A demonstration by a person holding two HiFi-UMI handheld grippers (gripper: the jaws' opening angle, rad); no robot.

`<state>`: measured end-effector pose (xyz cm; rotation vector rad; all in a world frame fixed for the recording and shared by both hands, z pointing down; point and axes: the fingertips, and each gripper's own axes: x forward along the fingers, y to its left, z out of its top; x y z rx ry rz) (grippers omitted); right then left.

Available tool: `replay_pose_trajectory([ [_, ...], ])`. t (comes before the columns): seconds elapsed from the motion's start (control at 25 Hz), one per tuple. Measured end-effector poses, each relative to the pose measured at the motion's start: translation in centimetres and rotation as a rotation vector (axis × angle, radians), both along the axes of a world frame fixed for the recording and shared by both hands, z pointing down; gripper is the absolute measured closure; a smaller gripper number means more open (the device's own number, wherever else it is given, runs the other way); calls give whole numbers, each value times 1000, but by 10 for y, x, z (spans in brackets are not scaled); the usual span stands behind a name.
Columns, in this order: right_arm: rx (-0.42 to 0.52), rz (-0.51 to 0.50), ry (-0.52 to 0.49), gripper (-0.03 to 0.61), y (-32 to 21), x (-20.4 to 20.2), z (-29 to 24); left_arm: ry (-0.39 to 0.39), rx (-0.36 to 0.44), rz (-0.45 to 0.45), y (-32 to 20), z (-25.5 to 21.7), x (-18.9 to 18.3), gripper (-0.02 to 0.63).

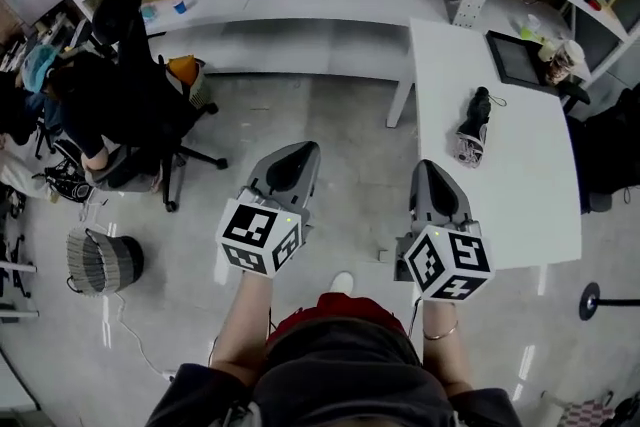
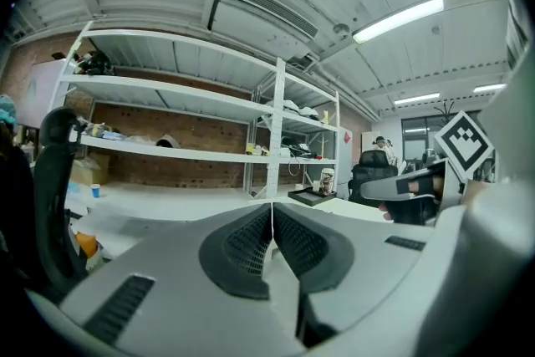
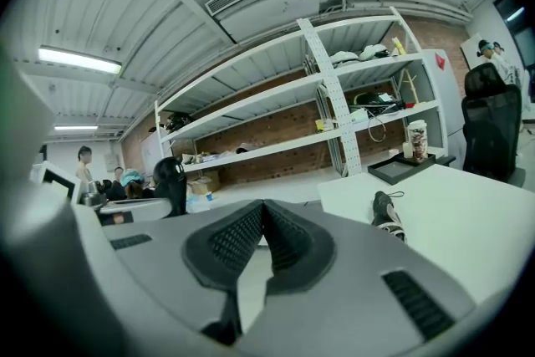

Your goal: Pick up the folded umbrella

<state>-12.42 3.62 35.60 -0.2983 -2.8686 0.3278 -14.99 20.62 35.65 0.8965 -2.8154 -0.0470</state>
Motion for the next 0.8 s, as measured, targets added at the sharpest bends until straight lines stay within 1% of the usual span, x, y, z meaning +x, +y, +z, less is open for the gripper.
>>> replay_pose_trajectory([
  [0.16, -13, 93, 13, 560, -47, -10, 6, -11, -33, 79, -44, 1, -27, 598],
  [0.32, -33, 189, 17, 560, -88, -8, 10, -26, -55, 169, -87, -3, -40, 597],
  [0.52, -48, 265, 8, 560, -119, 2, 7, -38, -63, 248, -125, -8, -49, 597],
  [0.64, -55, 318, 2, 560, -140, 7, 11, -58, -88, 304, -150, -6, -53, 595],
  [0.8, -57, 386, -5, 560, -161, 11, 8, -63, -116, 371, -175, -6, -63, 594],
])
